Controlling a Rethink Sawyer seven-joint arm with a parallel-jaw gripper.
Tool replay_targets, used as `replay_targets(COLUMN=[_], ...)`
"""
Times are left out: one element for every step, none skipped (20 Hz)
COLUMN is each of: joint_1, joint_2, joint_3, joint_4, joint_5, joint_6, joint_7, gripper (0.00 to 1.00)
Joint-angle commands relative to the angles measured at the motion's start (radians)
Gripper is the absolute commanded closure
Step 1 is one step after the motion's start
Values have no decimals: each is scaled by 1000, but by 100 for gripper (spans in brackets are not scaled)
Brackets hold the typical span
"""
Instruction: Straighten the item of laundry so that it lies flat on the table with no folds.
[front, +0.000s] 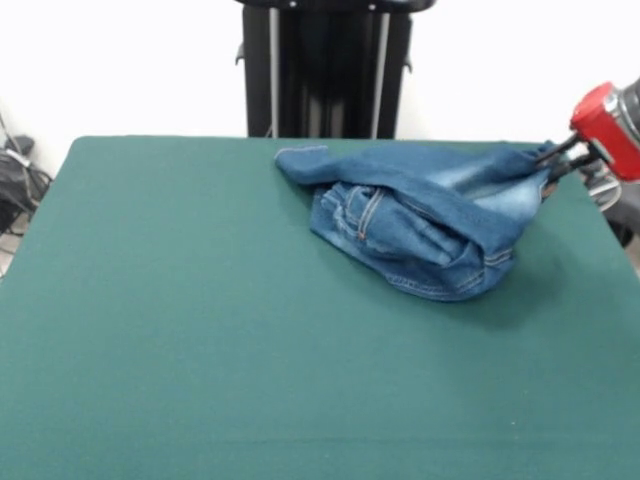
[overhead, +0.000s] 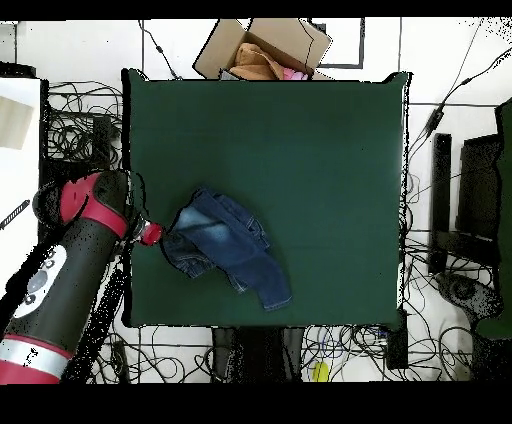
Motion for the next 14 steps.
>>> replay_targets(joint_1=[12,12,12,13,15,18,21,23,30,36,41,47,51,54], joint_2=[27,27,26,26,27,28,29,30,29,22,18,17,17,18], joint_3=[55,57,59,61,60,60,59,59,59,63,66,67,65,65], joint_4=[-84,-84,-85,-86,-87,-88,-88,-89,-83,-67,-57,-53,-53,-55], joint_5=[73,73,73,74,75,76,77,79,78,77,76,75,70,70], joint_6=[131,132,132,133,134,135,136,137,132,119,112,114,116,122], joint_7=[387,394,400,406,416,427,437,447,454,457,461,468,473,481], gripper=[100,100,100,100,100,100,100,100,100,100,100,100,100,100])
